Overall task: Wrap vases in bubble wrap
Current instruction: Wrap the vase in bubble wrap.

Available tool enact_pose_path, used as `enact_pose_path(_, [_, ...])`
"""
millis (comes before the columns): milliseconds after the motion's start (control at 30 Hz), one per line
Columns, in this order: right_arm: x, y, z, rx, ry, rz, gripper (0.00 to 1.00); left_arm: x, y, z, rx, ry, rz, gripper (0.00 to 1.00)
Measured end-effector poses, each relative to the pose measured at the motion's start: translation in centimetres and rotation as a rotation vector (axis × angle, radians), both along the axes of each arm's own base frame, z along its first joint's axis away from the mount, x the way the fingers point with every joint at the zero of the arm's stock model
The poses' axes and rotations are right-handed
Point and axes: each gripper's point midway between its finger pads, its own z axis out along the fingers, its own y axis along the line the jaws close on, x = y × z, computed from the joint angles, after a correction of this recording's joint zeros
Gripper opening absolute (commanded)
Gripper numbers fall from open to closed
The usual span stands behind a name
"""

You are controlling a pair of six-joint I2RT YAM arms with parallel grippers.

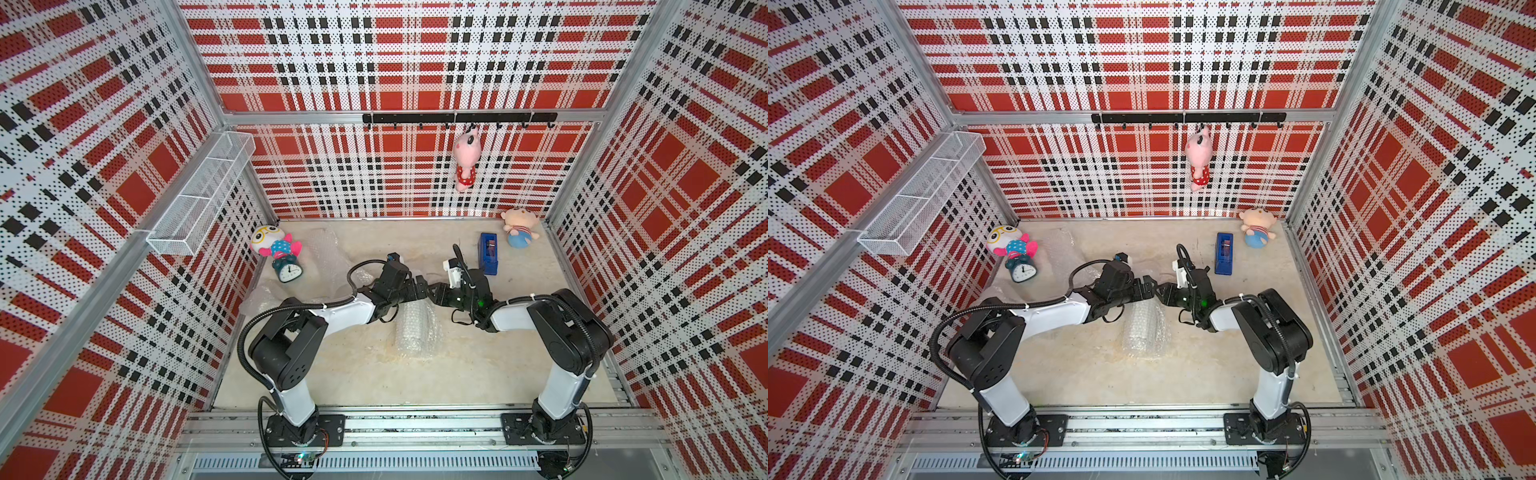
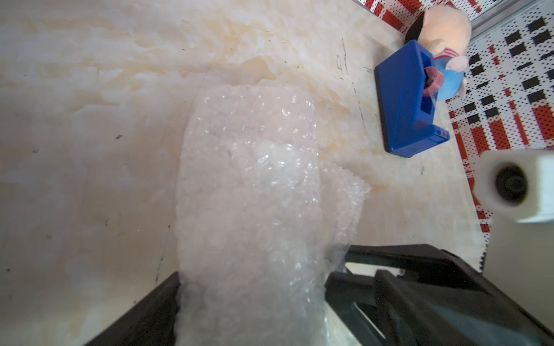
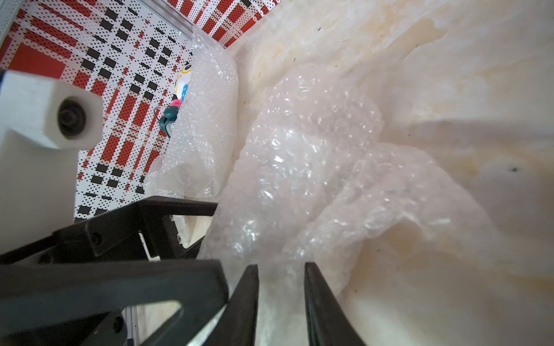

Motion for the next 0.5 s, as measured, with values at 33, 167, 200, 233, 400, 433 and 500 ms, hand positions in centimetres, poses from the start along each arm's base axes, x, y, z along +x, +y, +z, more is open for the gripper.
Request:
enact_pose_path(33, [0.0,0.0,0.0,0.000,0.000,0.001,0.28,0.0,-0.1,0.0,-0.003,0.000,-0.004,0.99])
enact_pose_path(167, [0.0,0.1,0.1,0.004,-0.003,0.003,0.25,-0.1,-0.1,-0.1,-0.005,0.003,-0.006,0.98])
enact_pose_path(200, [0.0,0.1,0.1,0.005,-0.004,0.004,0.23,-0.1,0.0,-0.1,-0.005,0.003,-0.005,0.98])
enact_pose_path(233, [0.0,0.1,0.1,0.007,-0.004,0.004,0.20,0.0,0.0,-0.1,-0.004,0.004,-0.004,0.97])
enact_pose_path(400, [-0.1,0.4,0.2,0.021,-0.006,0.012,0.11,0.2,0.4,-0.8,0.014,0.016,0.012,0.98])
enact_pose_path(433, [-0.1,0.6,0.3,0.022,-0.011,0.016,0.10,0.3,0.5,-1.0,0.020,0.018,0.016,0.98])
enact_pose_path(500, [-0.4,0.9,0.3,0.022,-0.013,0.023,0.09,0.4,0.7,-1.2,0.025,0.021,0.022,0.99])
